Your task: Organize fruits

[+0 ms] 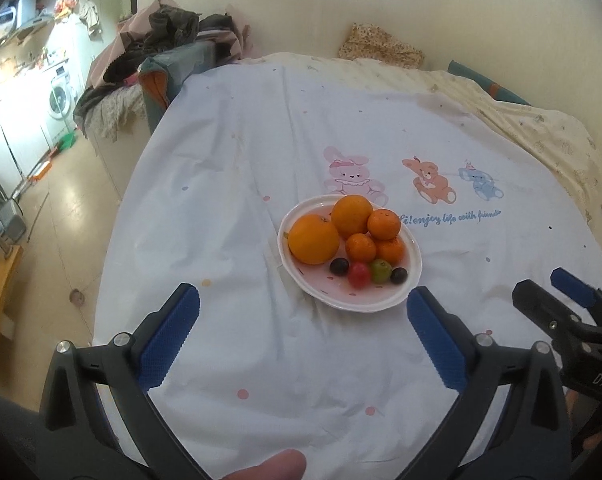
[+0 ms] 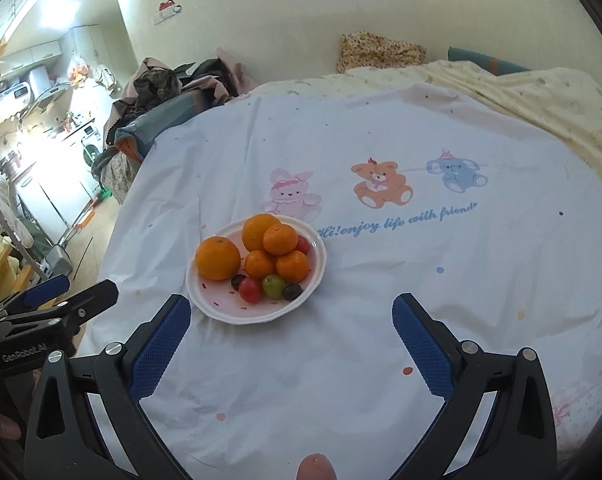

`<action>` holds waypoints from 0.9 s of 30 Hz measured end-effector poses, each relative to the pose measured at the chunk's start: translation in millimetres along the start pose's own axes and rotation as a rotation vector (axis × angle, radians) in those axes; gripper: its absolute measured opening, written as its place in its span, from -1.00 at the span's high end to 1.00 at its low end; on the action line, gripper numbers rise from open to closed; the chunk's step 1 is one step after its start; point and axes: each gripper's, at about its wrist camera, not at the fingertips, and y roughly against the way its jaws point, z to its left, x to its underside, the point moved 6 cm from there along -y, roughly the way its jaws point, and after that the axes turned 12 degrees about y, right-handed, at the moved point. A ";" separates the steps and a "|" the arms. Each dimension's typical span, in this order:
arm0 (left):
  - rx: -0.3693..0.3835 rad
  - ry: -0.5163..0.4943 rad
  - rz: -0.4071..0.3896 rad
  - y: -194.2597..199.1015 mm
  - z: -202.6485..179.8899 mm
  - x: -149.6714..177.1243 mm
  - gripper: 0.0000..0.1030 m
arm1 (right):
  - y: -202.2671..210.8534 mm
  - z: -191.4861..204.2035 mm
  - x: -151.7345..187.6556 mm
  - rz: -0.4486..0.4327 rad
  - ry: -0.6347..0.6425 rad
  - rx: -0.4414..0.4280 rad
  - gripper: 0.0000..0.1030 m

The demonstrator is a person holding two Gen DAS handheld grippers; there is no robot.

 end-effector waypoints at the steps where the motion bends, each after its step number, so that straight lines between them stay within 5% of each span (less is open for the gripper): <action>1: 0.001 -0.005 -0.003 0.4 -1.1 0.3 -0.99 | -0.3 0.1 -0.2 0.001 -0.005 -0.005 -1.00; 27: 0.012 -0.011 0.009 1.4 -6.6 6.1 -0.99 | 0.5 -7.6 1.1 0.009 -0.046 0.007 -1.00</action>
